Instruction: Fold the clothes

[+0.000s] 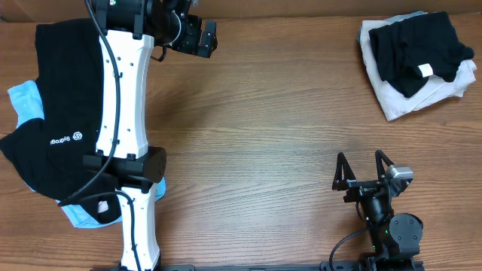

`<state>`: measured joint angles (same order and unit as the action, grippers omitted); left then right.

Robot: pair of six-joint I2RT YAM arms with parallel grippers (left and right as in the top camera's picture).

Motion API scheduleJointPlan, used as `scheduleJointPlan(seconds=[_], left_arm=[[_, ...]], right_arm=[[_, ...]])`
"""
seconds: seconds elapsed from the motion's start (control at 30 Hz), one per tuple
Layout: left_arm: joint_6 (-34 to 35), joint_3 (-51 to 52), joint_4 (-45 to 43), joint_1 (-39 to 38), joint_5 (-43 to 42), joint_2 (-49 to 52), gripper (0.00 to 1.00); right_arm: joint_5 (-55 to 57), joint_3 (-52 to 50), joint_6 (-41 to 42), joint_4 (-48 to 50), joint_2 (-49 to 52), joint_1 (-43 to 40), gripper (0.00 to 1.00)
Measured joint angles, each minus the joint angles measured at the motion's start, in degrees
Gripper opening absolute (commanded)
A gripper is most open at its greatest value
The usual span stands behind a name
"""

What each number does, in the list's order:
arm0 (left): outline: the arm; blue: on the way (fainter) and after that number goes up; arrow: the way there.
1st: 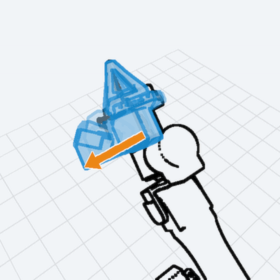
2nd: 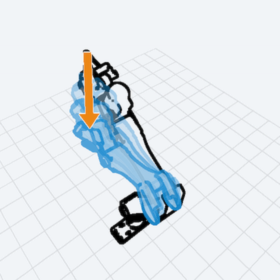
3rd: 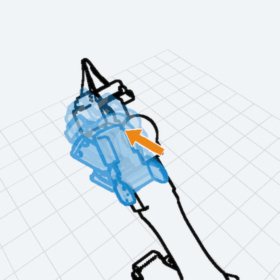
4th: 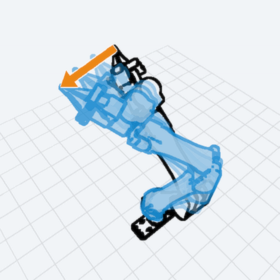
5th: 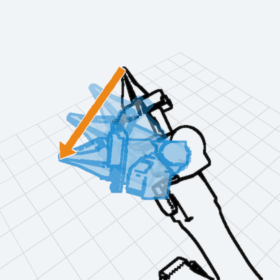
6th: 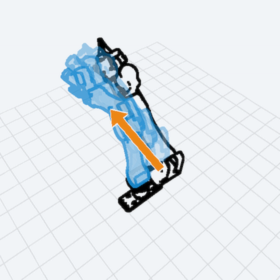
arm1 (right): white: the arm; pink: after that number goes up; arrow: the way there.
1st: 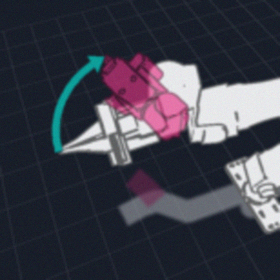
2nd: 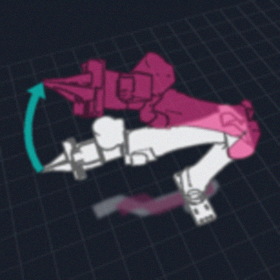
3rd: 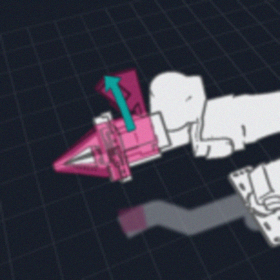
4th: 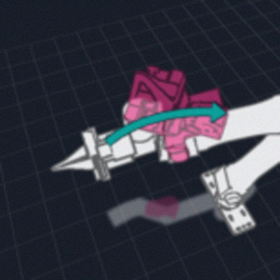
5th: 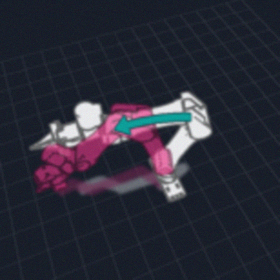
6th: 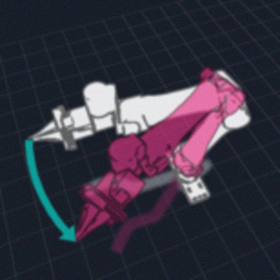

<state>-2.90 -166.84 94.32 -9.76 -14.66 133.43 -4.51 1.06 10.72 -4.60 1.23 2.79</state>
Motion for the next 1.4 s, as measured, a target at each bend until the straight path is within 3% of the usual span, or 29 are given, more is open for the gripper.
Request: scheduleJointPlan(seconds=[0.33, 0.5, 0.73, 1.0, 1.07, 1.2, 1.4], left_arm=[[0.0, -0.68, 1.18, -0.02, 0.02, 0.0, 1.0], [0.0, -6.23, 2.34, -2.36, 0.39, -1.6, 1.0], [-0.61, -11.74, 2.19, -9.81, 1.57, -13.7, 1.0], [-0.61, -11.76, 1.9, -10.97, 4.07, -24.17, 1.0], [-0.59, -7.04, -0.52, -11.67, 5.44, -25.9, 1.0], [-0.59, 11.61, -13.42, -12.02, 7.48, -31.5, 1.0], [-0.59, 53.44, -47.25, -11.98, 9.03, -47.8, 1.0]], right_arm=[[0.0, 0.0, 0.02, 0.0, 0.0, 0.0, 1.0], [0.0, 0.0, 0.0, -0.02, 0.0, 0.0, 1.0], [0.0, 0.0, 0.0, -0.02, -0.02, 0.0, 1.0], [-0.02, 0.0, 0.02, -0.02, 0.0, 0.0, 1.0], [0.0, 0.0, 0.02, 0.0, 0.0, 0.0, 1.0], [0.0, 0.0, 0.0, 0.0, 0.0, 0.0, 1.0], [-0.02, 0.0, 0.02, 0.02, -0.02, 0.11, 1.0]])
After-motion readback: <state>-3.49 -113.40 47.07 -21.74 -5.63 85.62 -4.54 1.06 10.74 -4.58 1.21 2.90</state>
